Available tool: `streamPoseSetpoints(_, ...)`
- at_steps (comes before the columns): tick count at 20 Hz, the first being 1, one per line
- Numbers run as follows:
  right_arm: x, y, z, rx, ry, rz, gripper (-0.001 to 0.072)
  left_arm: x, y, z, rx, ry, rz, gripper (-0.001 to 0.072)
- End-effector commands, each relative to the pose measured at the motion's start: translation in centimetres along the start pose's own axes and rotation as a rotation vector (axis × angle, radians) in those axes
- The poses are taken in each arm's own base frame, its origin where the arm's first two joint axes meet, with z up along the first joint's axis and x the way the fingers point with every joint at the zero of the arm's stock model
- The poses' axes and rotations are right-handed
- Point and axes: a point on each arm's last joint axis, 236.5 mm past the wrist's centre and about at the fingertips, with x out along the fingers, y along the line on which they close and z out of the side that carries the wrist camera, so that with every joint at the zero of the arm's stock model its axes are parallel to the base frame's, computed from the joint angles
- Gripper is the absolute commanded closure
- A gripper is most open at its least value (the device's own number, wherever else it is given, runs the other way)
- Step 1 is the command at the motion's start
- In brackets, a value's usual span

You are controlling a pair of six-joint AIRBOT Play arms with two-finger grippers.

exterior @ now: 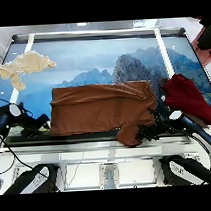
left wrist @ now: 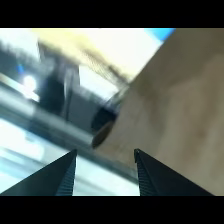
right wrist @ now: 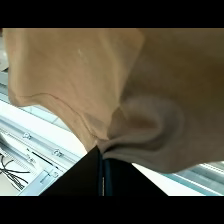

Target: Fold the shirts.

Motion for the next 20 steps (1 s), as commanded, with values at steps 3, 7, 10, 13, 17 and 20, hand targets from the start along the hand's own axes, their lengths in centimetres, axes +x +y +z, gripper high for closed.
streamPoseSetpoints(3,0.0,0.2,0.5,-0.037,-0.02,0.006,0.0672,2.0,1.6,-3.7,-0.155,0.172,-0.036,0.0287)
streamPoseSetpoints(7,0.0,0.2,0.5,-0.037,-0.02,0.006,0.0672,2.3,-1.9,-2.0,-0.217,0.11,-0.195,0.0286)
streamPoseSetpoints(10,0.0,0.4,0.5,-0.033,-0.021,0.015,0.0673,2.0,-3.3,-0.6,-0.248,0.062,-0.261,0.0287)
streamPoseSetpoints(13,0.0,0.8,0.8,-0.026,-0.032,0.033,0.0672,2.5,-1.2,-1.4,-0.239,0.085,-0.163,0.0288)
streamPoseSetpoints(17,0.0,0.9,0.9,-0.024,-0.039,0.034,0.0672,2.6,1.1,-2.9,-0.207,0.133,-0.063,0.0288)
streamPoseSetpoints(20,0.0,0.9,1.0,-0.022,-0.043,0.036,0.0672,2.7,0.5,-2.2,-0.224,0.108,-0.089,0.0288)
